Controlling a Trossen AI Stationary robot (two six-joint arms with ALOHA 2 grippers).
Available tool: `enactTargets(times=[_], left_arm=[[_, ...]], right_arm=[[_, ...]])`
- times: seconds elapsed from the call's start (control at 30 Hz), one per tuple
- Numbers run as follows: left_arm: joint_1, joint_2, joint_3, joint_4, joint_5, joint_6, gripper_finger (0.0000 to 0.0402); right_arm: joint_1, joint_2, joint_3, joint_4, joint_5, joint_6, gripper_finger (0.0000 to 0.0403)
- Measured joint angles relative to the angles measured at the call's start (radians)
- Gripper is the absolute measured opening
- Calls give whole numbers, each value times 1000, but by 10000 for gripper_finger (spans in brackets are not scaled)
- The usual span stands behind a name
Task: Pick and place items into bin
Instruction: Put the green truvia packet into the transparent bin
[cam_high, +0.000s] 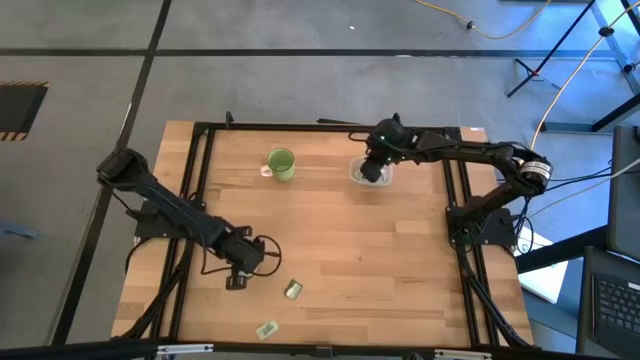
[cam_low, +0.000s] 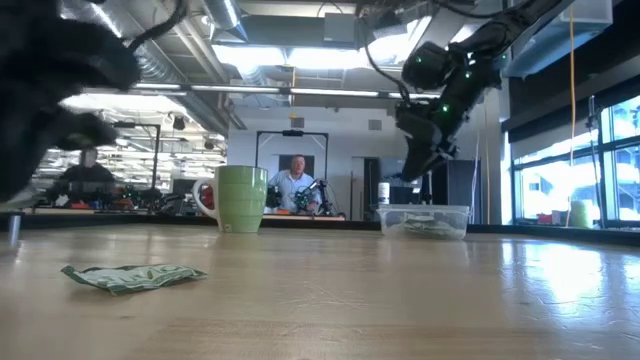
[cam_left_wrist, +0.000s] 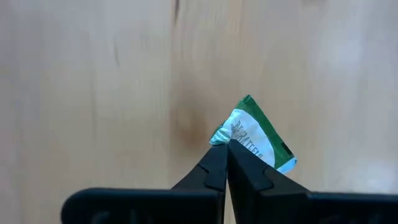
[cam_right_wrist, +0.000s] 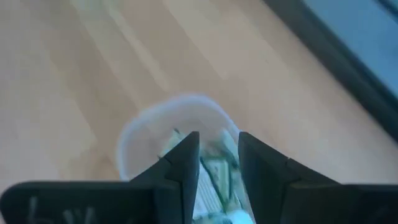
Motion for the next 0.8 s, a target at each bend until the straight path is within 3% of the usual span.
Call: enactTargets(times=[0.27, 0.53, 0.8], left_arm=[[112, -79, 2, 139, -192, 223, 3], [252, -92, 4, 402, -385, 578, 3], [341, -92, 4, 677, -468, 821, 3]], right_arm=[[123, -54, 0, 149, -110, -111, 115], [266, -55, 0, 315, -299, -119, 115], [411, -54, 0, 424, -260, -131, 138]])
